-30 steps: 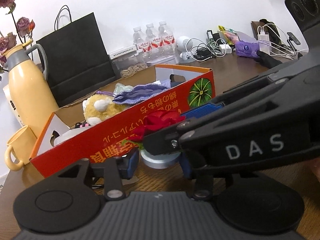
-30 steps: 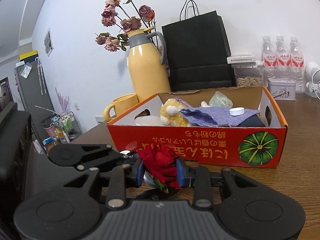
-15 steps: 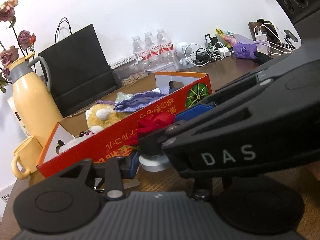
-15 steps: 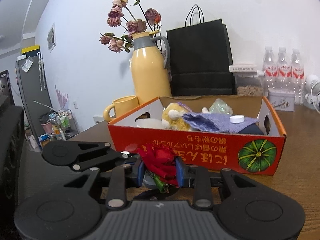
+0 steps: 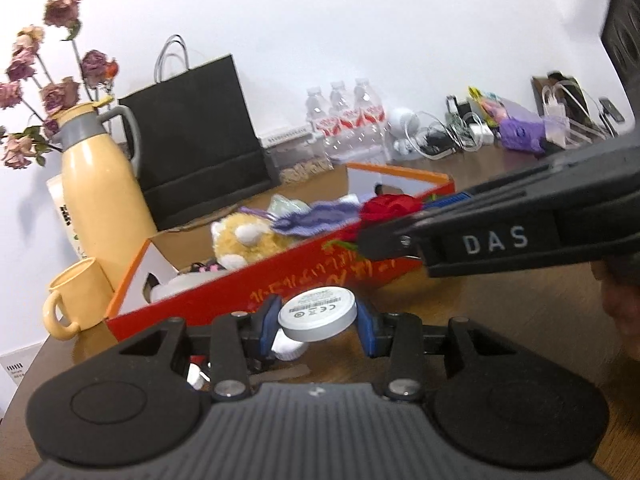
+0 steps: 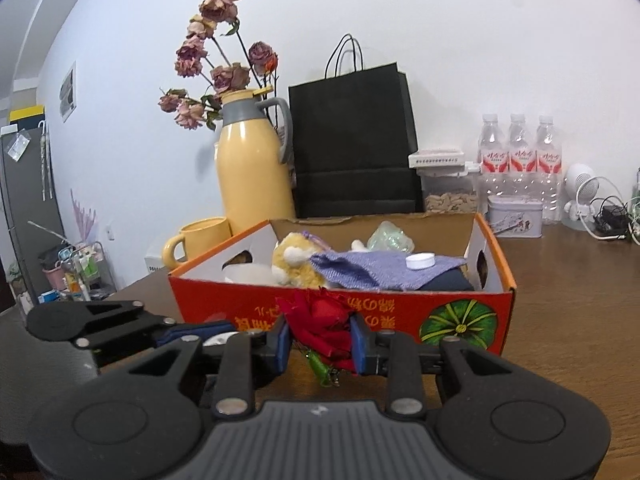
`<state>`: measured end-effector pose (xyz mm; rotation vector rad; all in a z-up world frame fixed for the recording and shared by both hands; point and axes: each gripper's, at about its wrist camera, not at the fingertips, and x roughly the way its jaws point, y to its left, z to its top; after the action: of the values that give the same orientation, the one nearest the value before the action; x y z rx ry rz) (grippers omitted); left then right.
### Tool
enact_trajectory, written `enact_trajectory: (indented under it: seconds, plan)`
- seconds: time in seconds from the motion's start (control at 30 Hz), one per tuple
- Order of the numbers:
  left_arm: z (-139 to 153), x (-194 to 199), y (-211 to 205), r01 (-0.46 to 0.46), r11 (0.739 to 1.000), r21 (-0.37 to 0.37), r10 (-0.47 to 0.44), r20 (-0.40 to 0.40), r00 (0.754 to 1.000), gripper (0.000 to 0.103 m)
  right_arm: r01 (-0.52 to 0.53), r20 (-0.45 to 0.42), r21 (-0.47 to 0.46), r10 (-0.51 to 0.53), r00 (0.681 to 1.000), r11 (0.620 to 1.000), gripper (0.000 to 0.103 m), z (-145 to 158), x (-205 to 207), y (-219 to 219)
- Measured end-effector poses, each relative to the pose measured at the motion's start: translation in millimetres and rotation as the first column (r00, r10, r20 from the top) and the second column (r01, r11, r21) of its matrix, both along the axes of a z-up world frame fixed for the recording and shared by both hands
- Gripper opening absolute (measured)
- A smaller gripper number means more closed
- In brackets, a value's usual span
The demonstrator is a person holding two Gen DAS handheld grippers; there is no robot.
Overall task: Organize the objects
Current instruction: 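Carry the red rose and white container into the box and open both tools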
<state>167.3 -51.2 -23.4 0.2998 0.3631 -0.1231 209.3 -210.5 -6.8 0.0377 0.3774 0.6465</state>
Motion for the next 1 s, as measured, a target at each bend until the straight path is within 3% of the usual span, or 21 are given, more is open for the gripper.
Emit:
enact_trajectory:
  seconds: [0.2, 0.5, 0.8, 1.0]
  plan:
    - [27, 10, 18, -0.022, 0.996, -0.09, 0.022, 0.007, 1.0, 0.04, 0.039, 0.064, -0.005, -0.038, 0.997, 0.999, 0.029, 16, 4, -4]
    - [65, 62, 47, -0.133, 0.984, -0.118, 0.143, 0.084, 0.986, 0.04, 0.095, 0.135, -0.085, -0.083, 0.987, 0.992, 0.029, 42, 55, 16]
    - [70, 137, 78, -0.263, 0.929, -0.261, 0.273, -0.001, 0.962, 0.04, 0.136, 0.096, -0.102, -0.126, 0.987, 0.986, 0.029, 33, 115, 46]
    - [59, 153, 83, -0.287, 0.92, -0.267, 0.286, -0.041, 0.957, 0.04, 0.152, 0.03, -0.113, -0.15, 0.988, 0.982, 0.029, 16, 137, 42]
